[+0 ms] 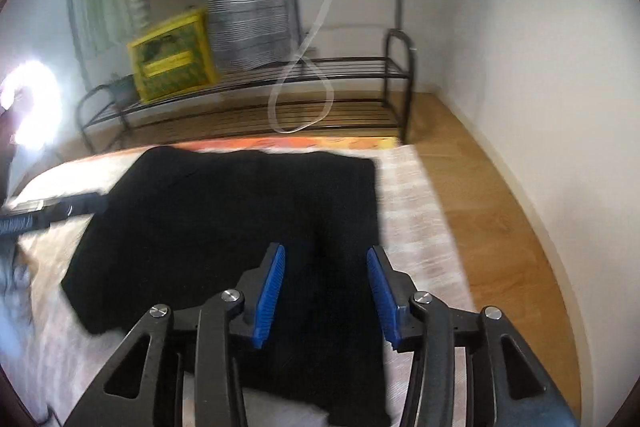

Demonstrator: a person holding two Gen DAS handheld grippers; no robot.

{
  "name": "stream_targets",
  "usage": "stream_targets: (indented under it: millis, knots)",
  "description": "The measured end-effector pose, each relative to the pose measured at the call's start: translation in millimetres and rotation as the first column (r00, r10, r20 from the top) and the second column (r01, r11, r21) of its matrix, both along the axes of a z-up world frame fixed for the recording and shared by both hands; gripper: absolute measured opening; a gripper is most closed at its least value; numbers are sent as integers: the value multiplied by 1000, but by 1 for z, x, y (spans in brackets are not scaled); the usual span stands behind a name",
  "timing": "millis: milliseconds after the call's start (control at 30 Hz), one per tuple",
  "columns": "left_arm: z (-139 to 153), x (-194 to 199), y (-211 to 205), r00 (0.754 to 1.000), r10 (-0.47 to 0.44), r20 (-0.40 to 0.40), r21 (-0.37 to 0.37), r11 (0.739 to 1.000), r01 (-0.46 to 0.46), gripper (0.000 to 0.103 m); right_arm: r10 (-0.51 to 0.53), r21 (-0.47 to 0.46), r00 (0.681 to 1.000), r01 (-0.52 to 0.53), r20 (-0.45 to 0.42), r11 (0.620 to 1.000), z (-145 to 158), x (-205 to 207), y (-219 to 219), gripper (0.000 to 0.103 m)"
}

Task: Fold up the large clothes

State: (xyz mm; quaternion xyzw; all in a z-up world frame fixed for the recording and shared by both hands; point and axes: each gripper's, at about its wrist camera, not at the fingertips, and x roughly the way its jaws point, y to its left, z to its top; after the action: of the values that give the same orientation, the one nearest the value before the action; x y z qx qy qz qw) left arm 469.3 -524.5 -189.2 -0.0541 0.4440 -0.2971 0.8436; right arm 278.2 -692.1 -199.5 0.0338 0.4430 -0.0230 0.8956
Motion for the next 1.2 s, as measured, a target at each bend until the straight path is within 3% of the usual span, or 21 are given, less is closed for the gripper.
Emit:
stream_targets:
  millis: [100,167,233,467,867,1200]
  knots:
    - [9,-12,8,1000,-17,4,-1,1000,17,25,21,-82,997,-28,-76,996,-19,-12,15,40]
    - [15,-22,12,999,-32,15,14,999,32,25,-2,-70,998,-2,-61,998,-19,-24,13,40]
    - [22,-36,19,999,-43,24,29,999,42,25,-30,-43,998,27,-62,999,-13,-32,7,40]
    - [50,-80,38,997,-66,28,36,997,65,25,-42,-77,998,38,-52,996,30,-53,21,41]
    - [164,-169,90,989,-59,135,-32,997,64,25,-24,-116,995,36,99,993,175,-119,84,42]
    - [255,-260,144,970,-70,234,-79,993,91,25,5,-168,978,31,209,985,294,-200,161,44]
